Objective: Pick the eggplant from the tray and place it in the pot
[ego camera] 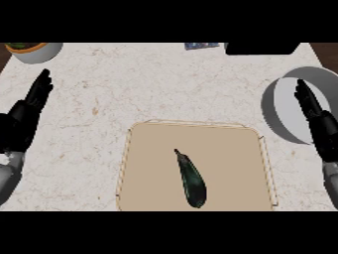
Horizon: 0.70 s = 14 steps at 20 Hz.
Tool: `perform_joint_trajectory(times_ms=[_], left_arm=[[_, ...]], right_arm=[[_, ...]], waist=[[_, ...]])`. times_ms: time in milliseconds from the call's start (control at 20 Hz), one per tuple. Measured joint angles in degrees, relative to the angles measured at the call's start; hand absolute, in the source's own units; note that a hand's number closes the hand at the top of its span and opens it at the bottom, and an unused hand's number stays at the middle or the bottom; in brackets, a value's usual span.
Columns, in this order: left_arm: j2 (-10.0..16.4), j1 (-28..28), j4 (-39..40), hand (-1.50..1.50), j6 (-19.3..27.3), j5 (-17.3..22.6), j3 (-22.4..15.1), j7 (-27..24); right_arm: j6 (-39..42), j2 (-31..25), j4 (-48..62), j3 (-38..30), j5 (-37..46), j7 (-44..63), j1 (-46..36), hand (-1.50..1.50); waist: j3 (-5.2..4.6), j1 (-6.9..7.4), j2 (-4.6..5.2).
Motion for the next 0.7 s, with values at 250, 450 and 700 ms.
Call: perform_joint_trajectory(times_ms=[250, 450, 700], left_arm=[[-4.9, 2.8, -3.6, 0.0, 3.1, 1.2, 0.8, -1.6], [-10.3, 6.1, -6.2, 0.0, 5.2, 2.8, 0.1, -4.1], [-13.8, 11.4, -10.9, 0.0, 6.6, 2.9, -1.3, -5.9]], right_arm=[[3.4, 4.2, -3.6, -4.8, -7.7, -12.0, 4.3, 1.5], [-1.8, 6.3, -1.1, -7.7, -7.2, -14.2, 10.6, -1.5], [-2.7, 14.6, -4.2, -6.5, -8.5, -24.6, 19.2, -1.5]], waist=[[0.31, -0.04, -0.05], [0.23, -0.21, 0.07], [0.3, 0.27, 0.16]])
